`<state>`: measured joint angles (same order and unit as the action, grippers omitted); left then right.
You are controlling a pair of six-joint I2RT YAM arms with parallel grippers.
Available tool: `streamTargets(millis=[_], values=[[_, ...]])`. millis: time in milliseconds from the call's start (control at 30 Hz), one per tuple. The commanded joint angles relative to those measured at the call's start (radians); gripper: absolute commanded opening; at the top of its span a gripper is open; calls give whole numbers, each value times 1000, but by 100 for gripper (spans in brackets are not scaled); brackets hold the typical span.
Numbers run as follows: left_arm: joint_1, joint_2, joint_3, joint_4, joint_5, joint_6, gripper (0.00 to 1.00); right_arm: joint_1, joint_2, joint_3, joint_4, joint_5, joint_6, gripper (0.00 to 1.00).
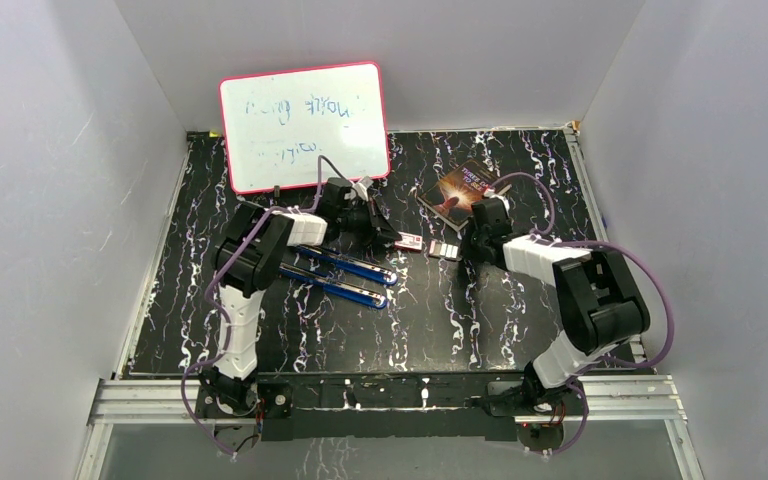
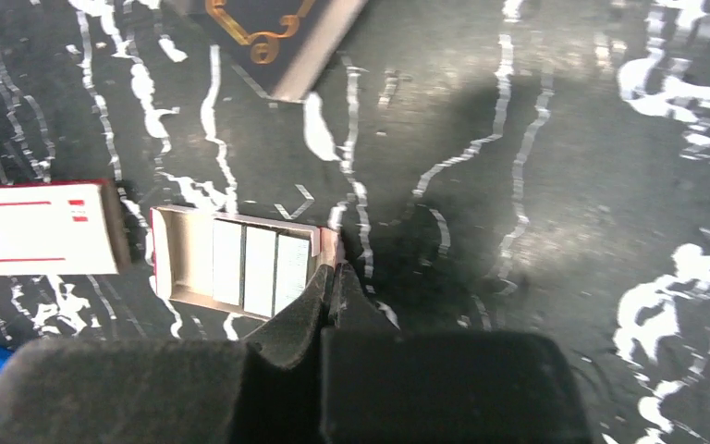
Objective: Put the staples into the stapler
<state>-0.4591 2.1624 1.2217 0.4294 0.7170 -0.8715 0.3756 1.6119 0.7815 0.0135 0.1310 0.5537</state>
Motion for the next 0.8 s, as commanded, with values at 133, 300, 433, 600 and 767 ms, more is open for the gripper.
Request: streamTargets(millis=[133,300,433,600,767], values=[[56,-82,24,-97,2,66,0,-40,-47,-36,-109,38,-68,0],[57,-84,43,-153,-13,98,35,-40,-77,-42,-53,-67,-108,11],[65,-115,49,-220,-48,145,51,-41,-124,-52,-23,-105,-110,27],[88,-159,75,-333,-94,214,58,-40,-225,-64,-30,-12,-111,35],[99,-194,110,-467,-141,302,63,-41,-312,-76,-20,63,-135,42]])
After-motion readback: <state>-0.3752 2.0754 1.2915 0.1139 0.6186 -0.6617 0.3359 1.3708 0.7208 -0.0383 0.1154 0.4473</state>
